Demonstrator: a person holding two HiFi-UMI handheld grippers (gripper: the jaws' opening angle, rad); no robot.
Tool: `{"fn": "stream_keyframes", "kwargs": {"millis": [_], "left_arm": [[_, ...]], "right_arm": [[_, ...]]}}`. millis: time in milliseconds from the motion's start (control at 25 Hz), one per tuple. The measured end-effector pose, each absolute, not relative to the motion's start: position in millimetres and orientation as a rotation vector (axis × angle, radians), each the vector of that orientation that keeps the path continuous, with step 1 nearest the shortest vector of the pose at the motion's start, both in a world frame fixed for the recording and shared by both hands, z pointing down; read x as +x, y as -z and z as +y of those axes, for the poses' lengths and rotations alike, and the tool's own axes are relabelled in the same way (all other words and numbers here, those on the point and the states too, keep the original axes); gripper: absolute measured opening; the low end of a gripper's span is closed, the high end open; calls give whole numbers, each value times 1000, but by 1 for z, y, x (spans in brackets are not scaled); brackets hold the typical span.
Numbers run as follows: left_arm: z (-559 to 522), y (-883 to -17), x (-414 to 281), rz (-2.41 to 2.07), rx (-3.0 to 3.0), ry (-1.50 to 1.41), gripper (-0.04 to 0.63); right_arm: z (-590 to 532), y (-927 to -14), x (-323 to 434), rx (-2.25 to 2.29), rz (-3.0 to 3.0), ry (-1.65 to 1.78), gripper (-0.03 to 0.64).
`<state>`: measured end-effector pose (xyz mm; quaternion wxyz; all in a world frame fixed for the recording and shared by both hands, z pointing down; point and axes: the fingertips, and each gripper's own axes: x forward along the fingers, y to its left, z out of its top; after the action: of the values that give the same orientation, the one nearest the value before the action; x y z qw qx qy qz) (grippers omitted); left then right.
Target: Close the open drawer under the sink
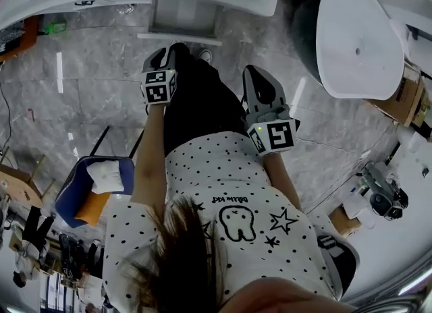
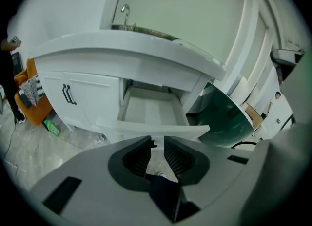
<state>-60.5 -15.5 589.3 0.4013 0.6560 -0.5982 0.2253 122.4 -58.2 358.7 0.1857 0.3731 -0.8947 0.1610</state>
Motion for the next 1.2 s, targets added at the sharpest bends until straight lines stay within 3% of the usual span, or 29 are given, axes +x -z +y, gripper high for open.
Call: {"fn": "stream_keyframes", "kwargs": {"millis": [720, 1200], "left_arm": [[-23, -694, -39, -1322, 1672, -608, 124], [-55, -719, -42, -1376, 1779, -596, 146]], "right_arm": [[-24, -383, 56, 1089, -2503, -602, 14], [-1, -424, 55, 1196, -2404, -703, 14]]}}
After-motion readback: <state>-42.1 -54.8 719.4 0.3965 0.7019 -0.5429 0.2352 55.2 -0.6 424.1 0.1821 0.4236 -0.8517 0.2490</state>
